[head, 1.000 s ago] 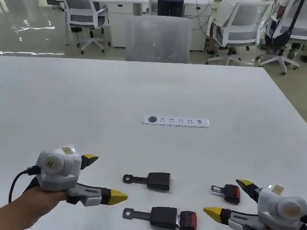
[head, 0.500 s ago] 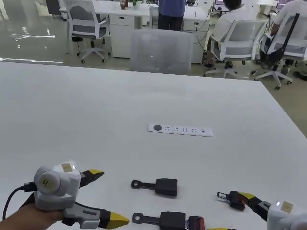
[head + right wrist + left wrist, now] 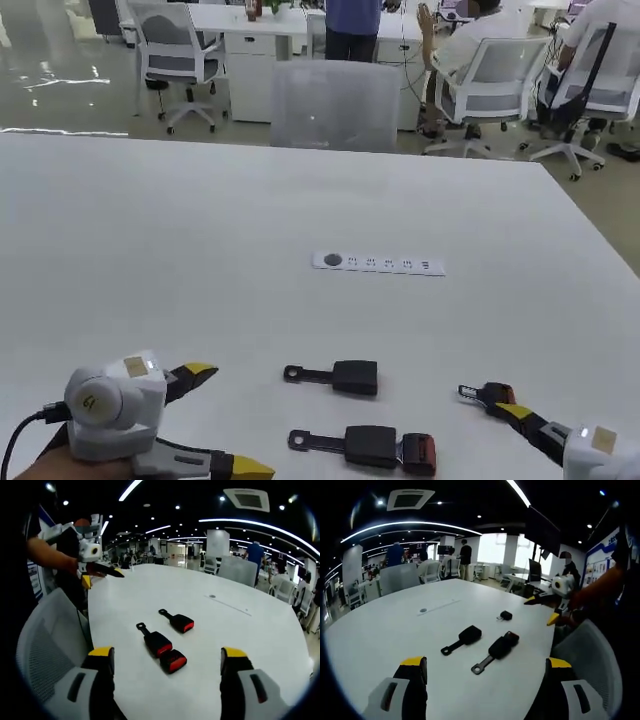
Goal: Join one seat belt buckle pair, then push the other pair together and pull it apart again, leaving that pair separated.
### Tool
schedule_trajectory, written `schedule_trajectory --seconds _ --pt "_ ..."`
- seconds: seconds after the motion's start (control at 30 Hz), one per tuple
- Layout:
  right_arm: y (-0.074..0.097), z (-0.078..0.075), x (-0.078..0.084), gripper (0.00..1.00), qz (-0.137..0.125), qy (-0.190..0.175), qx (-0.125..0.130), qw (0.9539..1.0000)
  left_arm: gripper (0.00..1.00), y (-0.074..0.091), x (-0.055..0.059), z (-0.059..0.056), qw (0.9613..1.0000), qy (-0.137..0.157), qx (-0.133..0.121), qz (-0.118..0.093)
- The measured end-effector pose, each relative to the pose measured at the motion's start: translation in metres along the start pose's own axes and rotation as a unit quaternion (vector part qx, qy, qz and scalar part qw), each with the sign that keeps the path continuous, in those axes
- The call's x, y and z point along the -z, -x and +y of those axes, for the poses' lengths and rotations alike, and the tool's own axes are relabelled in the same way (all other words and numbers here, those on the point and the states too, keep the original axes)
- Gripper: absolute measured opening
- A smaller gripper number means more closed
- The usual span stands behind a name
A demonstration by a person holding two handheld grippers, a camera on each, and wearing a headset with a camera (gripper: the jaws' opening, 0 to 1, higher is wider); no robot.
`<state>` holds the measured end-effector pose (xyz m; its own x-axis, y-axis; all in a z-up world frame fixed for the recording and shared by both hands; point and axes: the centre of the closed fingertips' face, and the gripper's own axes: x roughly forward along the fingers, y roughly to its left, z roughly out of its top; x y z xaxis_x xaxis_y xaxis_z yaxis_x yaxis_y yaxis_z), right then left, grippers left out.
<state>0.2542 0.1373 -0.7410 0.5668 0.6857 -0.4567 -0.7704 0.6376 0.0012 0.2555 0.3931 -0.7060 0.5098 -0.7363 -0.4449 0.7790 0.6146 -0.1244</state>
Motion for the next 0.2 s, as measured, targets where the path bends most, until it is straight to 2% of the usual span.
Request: schedule_trajectory --seconds 0.2 --pt "0.0113 -0.0067 0.0019 0.9 -0.009 -0.004 0.016 0.9998 1.0 0.011 0.0076 0.0025 0.9998 0.012 -0.015 -0.009"
